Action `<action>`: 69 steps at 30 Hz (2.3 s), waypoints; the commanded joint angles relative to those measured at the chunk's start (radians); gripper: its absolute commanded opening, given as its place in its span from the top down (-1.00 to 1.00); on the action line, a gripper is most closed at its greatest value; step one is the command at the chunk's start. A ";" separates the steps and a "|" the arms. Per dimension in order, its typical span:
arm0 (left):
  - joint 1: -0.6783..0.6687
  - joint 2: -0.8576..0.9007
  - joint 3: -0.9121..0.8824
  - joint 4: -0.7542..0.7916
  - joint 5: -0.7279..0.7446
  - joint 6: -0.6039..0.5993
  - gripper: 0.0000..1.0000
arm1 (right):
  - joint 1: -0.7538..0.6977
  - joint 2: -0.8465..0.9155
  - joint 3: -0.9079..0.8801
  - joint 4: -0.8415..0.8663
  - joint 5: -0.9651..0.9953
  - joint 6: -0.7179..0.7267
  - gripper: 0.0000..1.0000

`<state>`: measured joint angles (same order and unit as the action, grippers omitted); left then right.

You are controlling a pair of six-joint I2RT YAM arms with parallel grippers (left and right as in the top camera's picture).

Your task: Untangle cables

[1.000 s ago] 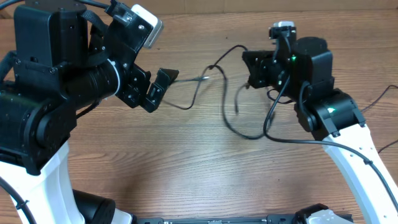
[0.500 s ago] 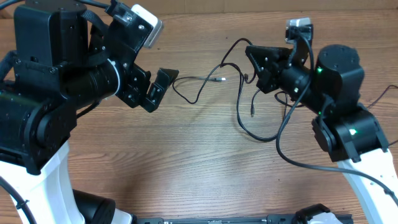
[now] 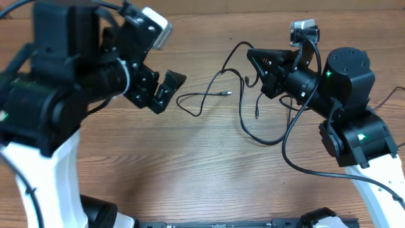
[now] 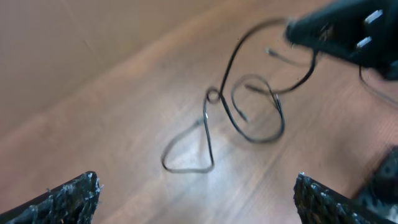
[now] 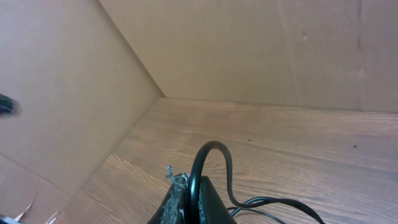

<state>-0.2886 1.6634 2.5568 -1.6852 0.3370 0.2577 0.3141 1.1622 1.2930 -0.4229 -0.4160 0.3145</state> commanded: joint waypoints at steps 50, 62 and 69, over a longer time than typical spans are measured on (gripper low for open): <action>0.045 0.526 -0.352 0.106 0.142 -0.005 0.92 | -0.002 -0.016 0.018 -0.011 0.152 0.026 0.93; 0.458 0.423 -0.320 0.096 0.147 -0.140 0.91 | -0.188 -0.016 0.018 -0.172 0.423 0.083 0.93; 0.684 0.412 -0.320 0.105 0.207 -0.176 0.91 | -0.394 -0.016 0.017 -0.231 0.422 0.082 0.93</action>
<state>0.3225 2.1063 2.2131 -1.5826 0.5224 0.1280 -0.0029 1.1622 1.2930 -0.6495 -0.0452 0.3874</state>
